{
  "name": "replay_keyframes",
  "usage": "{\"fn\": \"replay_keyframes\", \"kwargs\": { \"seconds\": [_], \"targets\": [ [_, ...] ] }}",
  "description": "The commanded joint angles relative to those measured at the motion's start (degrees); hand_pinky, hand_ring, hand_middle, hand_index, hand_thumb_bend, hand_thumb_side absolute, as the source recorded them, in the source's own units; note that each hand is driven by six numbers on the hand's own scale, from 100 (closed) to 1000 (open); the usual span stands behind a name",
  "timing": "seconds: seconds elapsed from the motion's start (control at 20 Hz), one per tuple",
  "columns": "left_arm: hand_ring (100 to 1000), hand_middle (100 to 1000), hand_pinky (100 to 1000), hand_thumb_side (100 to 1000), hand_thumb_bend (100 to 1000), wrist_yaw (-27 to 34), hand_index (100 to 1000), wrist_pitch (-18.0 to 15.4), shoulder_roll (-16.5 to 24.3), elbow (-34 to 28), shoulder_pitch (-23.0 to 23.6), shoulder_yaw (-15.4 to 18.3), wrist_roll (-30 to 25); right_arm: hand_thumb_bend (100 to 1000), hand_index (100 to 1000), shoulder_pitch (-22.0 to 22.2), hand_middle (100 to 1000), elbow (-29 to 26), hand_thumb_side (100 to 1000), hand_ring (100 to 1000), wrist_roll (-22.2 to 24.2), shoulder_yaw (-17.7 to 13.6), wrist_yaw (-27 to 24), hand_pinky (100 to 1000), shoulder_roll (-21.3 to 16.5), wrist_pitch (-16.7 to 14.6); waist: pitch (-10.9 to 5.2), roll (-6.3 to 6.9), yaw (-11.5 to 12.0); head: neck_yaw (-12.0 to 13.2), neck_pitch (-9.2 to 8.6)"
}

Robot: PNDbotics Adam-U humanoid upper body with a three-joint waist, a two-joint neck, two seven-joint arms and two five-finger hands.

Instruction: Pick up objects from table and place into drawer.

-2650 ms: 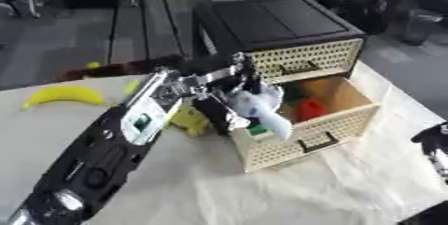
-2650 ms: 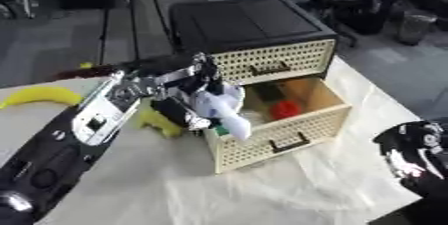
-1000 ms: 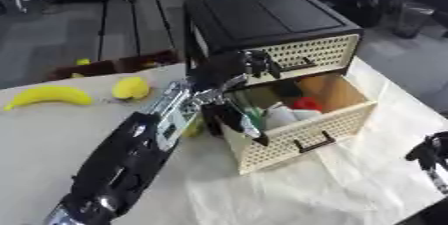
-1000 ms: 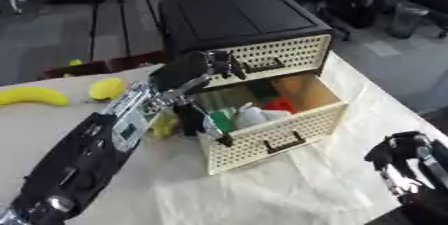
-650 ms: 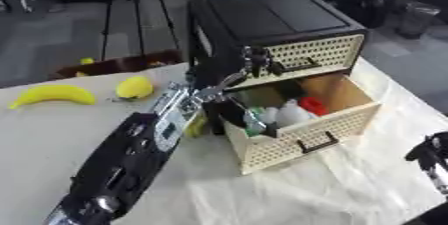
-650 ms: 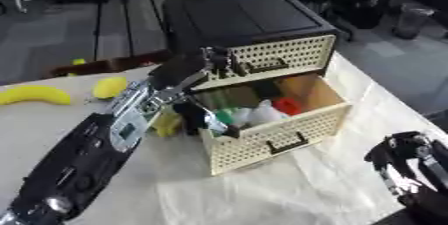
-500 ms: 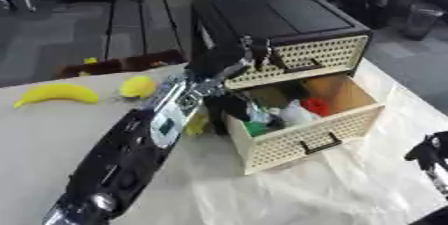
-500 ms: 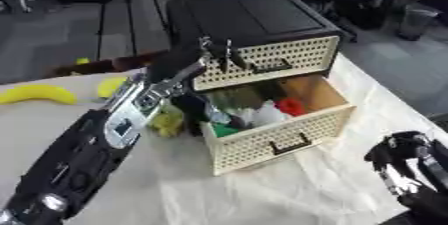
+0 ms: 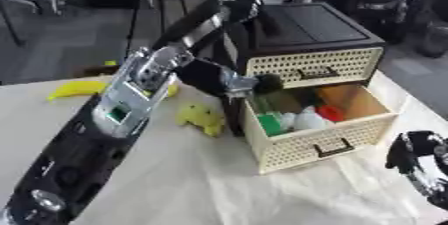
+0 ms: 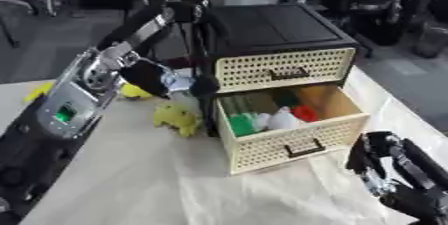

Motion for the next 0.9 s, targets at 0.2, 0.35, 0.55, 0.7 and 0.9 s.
{"fn": "replay_keyframes", "kwargs": {
  "seconds": [0.2, 0.35, 0.55, 0.7, 0.9],
  "targets": [
    [460, 547, 622, 739, 484, 8.23, 678, 6.16, 5.84, -6.63, 6.14, 7.36, 2.81, 100, 587, 0.25, 708, 1.06, 949, 649, 7.27, 1.82, -4.45, 387, -2.62, -0.59, -1.64, 0.06, 1.68, -1.90, 1.79],
    [464, 549, 623, 741, 484, 10.10, 678, 7.35, 7.51, -8.84, 9.94, 11.03, 5.52, 100, 627, 0.25, 760, 2.88, 1000, 709, 9.49, 2.07, -5.86, 436, -3.03, 0.45, -2.16, 0.42, 3.05, -2.86, 2.41],
    [466, 550, 623, 747, 481, 11.52, 679, 8.36, 9.48, -11.50, 14.75, 15.37, 9.36, 100, 657, -0.22, 797, 5.37, 1000, 750, 11.10, 1.92, -6.12, 480, -3.43, 1.70, -2.67, 1.03, 4.78, -3.17, 3.34],
    [466, 549, 623, 752, 479, 11.78, 678, 8.81, 10.20, -12.84, 17.90, 17.77, 11.46, 100, 666, -0.67, 807, 6.75, 1000, 758, 10.99, 1.55, -5.06, 488, -3.67, 1.94, -2.83, 1.40, 5.82, -3.24, 3.79],
    [467, 551, 624, 757, 477, 11.69, 679, 9.33, 10.21, -13.69, 20.85, 19.64, 13.16, 100, 668, -1.02, 809, 8.92, 1000, 759, 9.76, 1.03, -3.09, 489, -3.89, 2.10, -2.98, 1.77, 7.16, -3.45, 4.30]
  ]
}}
